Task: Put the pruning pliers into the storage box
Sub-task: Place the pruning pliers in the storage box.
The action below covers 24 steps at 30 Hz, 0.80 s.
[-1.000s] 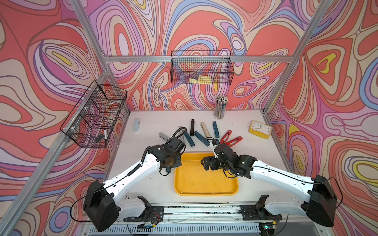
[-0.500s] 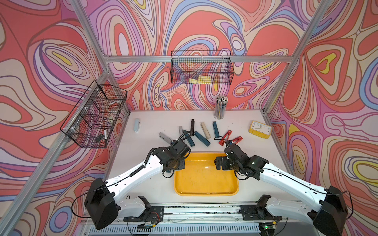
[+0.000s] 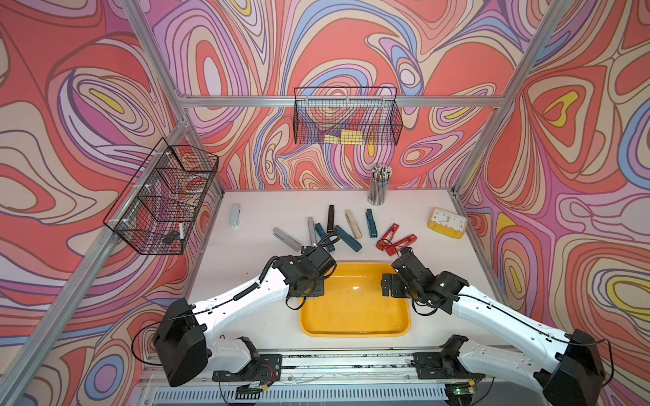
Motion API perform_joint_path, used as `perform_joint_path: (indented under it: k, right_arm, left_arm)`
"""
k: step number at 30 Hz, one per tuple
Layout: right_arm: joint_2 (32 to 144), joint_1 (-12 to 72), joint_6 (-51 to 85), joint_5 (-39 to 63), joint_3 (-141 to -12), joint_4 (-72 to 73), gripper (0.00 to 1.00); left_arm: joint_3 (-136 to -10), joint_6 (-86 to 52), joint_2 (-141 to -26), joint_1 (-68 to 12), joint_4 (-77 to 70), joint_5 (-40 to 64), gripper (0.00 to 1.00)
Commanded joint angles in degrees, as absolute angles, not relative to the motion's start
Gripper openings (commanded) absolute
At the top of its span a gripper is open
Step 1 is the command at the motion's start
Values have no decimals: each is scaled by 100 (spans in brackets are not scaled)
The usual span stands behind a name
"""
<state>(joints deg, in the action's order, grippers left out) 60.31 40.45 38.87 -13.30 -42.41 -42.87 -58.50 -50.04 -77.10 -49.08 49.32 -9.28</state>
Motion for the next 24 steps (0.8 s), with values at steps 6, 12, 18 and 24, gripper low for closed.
perform_joint_path:
  k: [6, 12, 18, 24]
  right_arm:
    - [5891, 3992, 4060, -1447, -4003, -4433, 98]
    - [5783, 3978, 4066, -1363, -3859, -4330, 98]
    - [5758, 3962, 4052, -1300, -3846, -4314, 98]
    - [5887, 3964, 4044, -1243, -3814, -4217, 99]
  left_arm:
    - [-5960, -5251, -7844, -5113, 4867, -1028, 0]
    - [-5934, -5321, -7940, -5206, 4784, -1002, 0]
    - [-5901, -5438, -8058, -5341, 4691, -967, 0]
    - [-5685, -5558, -8130, -5388, 4564, -971, 0]
